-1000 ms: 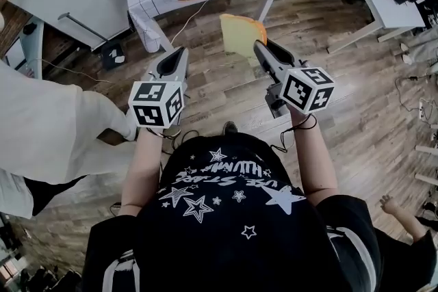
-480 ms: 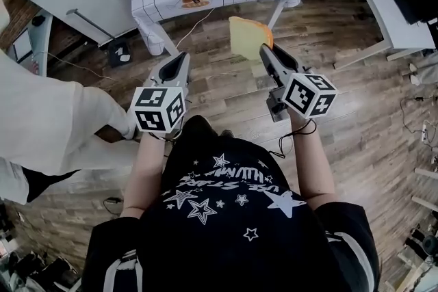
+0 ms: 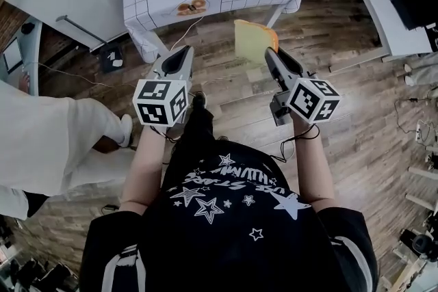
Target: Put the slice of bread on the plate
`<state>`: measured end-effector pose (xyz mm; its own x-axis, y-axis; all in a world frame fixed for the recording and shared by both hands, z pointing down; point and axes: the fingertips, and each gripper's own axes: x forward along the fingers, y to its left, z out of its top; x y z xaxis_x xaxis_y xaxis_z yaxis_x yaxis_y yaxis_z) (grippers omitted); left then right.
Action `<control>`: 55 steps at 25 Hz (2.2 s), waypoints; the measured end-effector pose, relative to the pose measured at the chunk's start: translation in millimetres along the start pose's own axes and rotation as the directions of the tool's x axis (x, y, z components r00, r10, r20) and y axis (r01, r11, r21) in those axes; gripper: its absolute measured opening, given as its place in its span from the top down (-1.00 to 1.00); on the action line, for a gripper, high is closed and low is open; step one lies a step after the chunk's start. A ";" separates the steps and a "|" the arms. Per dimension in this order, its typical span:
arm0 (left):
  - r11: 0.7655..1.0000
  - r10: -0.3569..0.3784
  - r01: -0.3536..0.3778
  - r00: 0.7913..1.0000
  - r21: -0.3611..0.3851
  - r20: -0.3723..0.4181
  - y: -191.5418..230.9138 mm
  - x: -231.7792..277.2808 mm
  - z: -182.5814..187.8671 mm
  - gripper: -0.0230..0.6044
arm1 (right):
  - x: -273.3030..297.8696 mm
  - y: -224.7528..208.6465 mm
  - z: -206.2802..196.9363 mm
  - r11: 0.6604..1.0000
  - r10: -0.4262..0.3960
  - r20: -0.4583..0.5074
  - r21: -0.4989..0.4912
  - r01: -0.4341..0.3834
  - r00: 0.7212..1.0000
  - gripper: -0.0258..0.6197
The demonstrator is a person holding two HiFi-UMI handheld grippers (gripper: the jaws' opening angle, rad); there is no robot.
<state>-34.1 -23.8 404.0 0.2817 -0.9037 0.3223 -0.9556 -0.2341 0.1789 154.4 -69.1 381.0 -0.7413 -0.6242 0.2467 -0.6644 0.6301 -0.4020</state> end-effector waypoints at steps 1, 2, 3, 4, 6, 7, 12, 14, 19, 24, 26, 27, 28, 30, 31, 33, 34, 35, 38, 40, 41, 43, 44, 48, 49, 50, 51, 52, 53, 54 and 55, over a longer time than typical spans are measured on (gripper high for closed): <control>1.000 -0.004 0.004 1.000 -0.001 0.003 5.0 6.2 3.4 0.90 | 6.4 -2.5 2.5 1.000 -0.004 -0.002 -0.001 0.004 1.000 0.63; 1.000 -0.009 0.009 1.000 -0.005 0.005 10.3 12.5 6.2 0.90 | 13.3 -5.0 5.5 1.000 -0.008 -0.002 -0.002 0.008 1.000 0.63; 1.000 -0.014 0.014 1.000 -0.010 0.004 15.7 18.6 8.4 0.90 | 20.8 -7.5 8.7 1.000 -0.012 -0.003 -0.003 0.012 1.000 0.63; 1.000 -0.020 0.020 1.000 -0.014 0.002 20.8 24.4 10.2 0.90 | 28.6 -9.7 11.7 1.000 -0.014 -0.005 -0.003 0.014 1.000 0.63; 0.999 -0.035 0.035 0.999 -0.018 -0.002 30.4 36.2 13.5 0.90 | 44.6 -14.4 17.1 1.000 -0.019 -0.012 -0.005 0.019 1.000 0.63; 0.999 -0.043 0.043 0.999 -0.019 -0.003 35.2 42.5 15.8 0.90 | 52.7 -17.0 20.1 1.000 -0.023 -0.015 -0.007 0.023 1.000 0.63; 0.998 -0.065 0.065 0.998 -0.021 -0.001 61.4 74.4 33.9 0.90 | 94.2 -23.0 35.6 0.999 -0.032 -0.029 -0.016 0.032 0.999 0.63; 0.997 -0.078 0.078 0.997 -0.021 -0.003 69.9 85.0 40.8 0.90 | 109.3 -24.1 40.5 0.999 -0.036 -0.042 -0.022 0.035 0.998 0.63; 0.995 -0.100 0.099 0.995 -0.027 -0.006 100.8 108.3 57.1 0.90 | 151.2 -24.6 59.5 0.999 -0.042 -0.048 -0.035 0.040 0.998 0.63; 0.993 -0.118 0.117 0.993 -0.030 -0.004 132.3 128.7 68.7 0.90 | 191.9 -30.0 73.3 0.997 -0.067 -0.051 -0.044 0.064 0.996 0.63; 0.992 -0.121 0.120 0.993 -0.036 -0.007 146.9 137.1 71.8 0.90 | 207.5 -31.9 76.9 0.996 -0.079 -0.053 -0.045 0.077 0.995 0.63; 0.992 -0.123 0.122 0.992 -0.041 -0.008 153.9 141.2 73.1 0.90 | 214.8 -32.2 77.8 0.996 -0.084 -0.056 -0.046 0.081 0.995 0.63; 0.991 -0.126 0.126 0.992 -0.047 -0.010 160.0 145.0 74.1 0.90 | 221.5 -32.2 78.2 0.995 -0.088 -0.059 -0.047 0.085 0.994 0.63; 0.989 -0.139 0.138 0.990 -0.051 -0.014 169.5 152.2 76.0 0.90 | 233.4 -32.4 78.2 0.995 -0.096 -0.065 -0.049 0.092 0.993 0.63; 0.988 -0.145 0.144 0.989 -0.050 -0.015 173.3 155.9 77.0 0.90 | 238.6 -33.0 78.1 0.994 -0.100 -0.068 -0.049 0.097 0.993 0.63; 0.987 -0.154 0.153 0.988 -0.051 -0.017 180.2 163.1 78.3 0.90 | 247.1 -35.0 77.6 0.993 -0.110 -0.076 -0.047 0.107 0.991 0.63; 0.986 -0.156 0.155 0.988 -0.055 -0.018 183.4 166.3 78.2 0.90 | 250.1 -36.1 76.9 0.993 -0.114 -0.080 -0.046 0.111 0.990 0.63; 0.986 -0.157 0.156 0.987 -0.059 -0.021 186.3 169.2 77.5 0.90 | 252.2 -37.5 76.2 0.992 -0.119 -0.085 -0.047 0.115 0.989 0.63; 0.985 -0.159 0.157 0.987 -0.072 -0.032 190.8 175.6 74.0 0.90 | 253.2 -45.3 74.7 0.990 -0.135 -0.094 -0.041 0.132 0.986 0.63; 0.985 -0.159 0.156 0.986 -0.074 -0.042 190.6 179.4 73.0 0.90 | 253.0 -53.1 76.1 0.990 -0.144 -0.096 -0.029 0.142 0.985 0.63; 0.985 -0.157 0.154 0.986 -0.073 -0.048 189.5 182.0 74.2 0.90 | 253.4 -58.0 78.5 0.989 -0.146 -0.097 -0.024 0.144 0.985 0.63; 0.987 -0.148 0.143 0.987 -0.072 -0.059 184.8 189.1 81.6 0.90 | 254.4 -70.5 87.7 0.990 -0.144 -0.107 -0.018 0.143 0.984 0.63; 0.988 -0.140 0.136 0.988 -0.072 -0.064 181.7 193.5 86.9 0.90 | 255.1 -78.0 93.9 0.990 -0.141 -0.114 -0.017 0.140 0.983 0.63; 0.992 -0.106 0.101 0.991 -0.072 -0.075 177.0 207.1 95.1 0.90 | 264.2 -104.0 109.6 0.992 -0.124 -0.130 -0.028 0.122 0.984 0.63; 0.993 -0.095 0.089 0.992 -0.073 -0.078 177.9 210.3 95.0 0.90 | 269.8 -109.3 112.3 0.993 -0.113 -0.133 -0.030 0.110 0.985 0.63; 0.994 -0.080 0.074 0.994 -0.077 -0.080 179.9 214.1 95.3 0.90 | 277.0 -114.5 115.4 0.995 -0.100 -0.138 -0.031 0.096 0.985 0.63; 0.995 -0.065 0.059 0.994 -0.082 -0.083 182.6 218.5 96.4 0.90 | 285.2 -119.7 118.9 0.996 -0.087 -0.143 -0.033 0.083 0.986 0.63; 0.995 -0.053 0.045 0.995 -0.087 -0.084 185.3 223.6 98.4 0.90 | 293.8 -124.8 122.8 0.997 -0.076 -0.149 -0.036 0.071 0.986 0.63; 0.995 -0.043 0.035 0.996 -0.092 -0.084 187.8 229.0 101.1 0.90 | 302.3 -129.8 126.6 0.997 -0.066 -0.155 -0.042 0.061 0.986 0.63; 0.995 -0.033 0.025 0.996 -0.094 -0.084 190.5 234.8 104.0 0.90 | 310.4 -134.6 130.1 0.997 -0.059 -0.162 -0.050 0.051 0.985 0.63; 0.996 -0.022 0.014 0.996 -0.093 -0.085 193.6 240.6 106.8 0.90 | 318.0 -139.5 133.2 0.997 -0.053 -0.169 -0.061 0.044 0.984 0.63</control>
<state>-160.5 -324.8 416.9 0.3089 -0.8646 0.3964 -0.9394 -0.2121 0.2694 24.1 -417.0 398.1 -0.7103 -0.5699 0.4132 -0.7006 0.6291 -0.3367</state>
